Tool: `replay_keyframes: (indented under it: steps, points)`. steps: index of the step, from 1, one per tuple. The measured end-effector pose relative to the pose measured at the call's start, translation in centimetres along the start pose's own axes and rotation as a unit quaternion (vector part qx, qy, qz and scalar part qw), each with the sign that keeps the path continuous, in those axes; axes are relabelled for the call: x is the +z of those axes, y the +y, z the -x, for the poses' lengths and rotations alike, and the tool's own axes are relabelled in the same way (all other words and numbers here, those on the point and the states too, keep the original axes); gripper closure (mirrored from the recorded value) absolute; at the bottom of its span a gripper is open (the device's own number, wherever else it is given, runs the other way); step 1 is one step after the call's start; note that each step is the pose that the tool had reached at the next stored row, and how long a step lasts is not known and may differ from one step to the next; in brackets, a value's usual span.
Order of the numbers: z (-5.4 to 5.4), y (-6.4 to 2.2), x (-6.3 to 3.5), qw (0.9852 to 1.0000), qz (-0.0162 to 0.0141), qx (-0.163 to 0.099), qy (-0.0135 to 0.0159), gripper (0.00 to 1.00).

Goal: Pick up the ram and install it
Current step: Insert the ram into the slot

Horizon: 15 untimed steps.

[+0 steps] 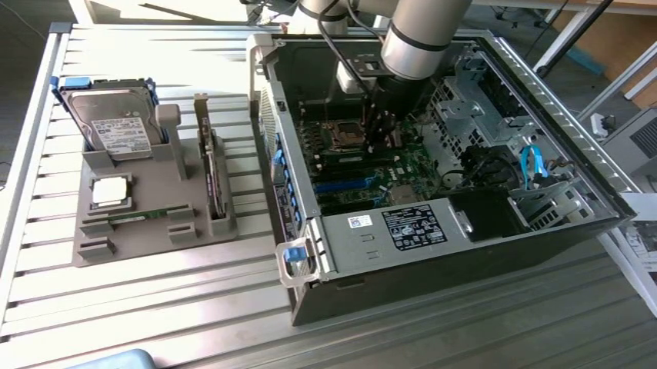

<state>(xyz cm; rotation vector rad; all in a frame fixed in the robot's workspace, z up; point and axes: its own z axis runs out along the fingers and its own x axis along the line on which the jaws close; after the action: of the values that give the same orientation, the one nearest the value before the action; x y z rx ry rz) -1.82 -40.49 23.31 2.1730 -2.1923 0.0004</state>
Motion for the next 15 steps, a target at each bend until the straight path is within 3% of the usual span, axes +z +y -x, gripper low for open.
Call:
replay_keyframes:
  steps: [15]
  points:
    - [0.16, -0.03, 0.00, 1.0000, -0.0001, -0.003, 0.0004, 0.86]
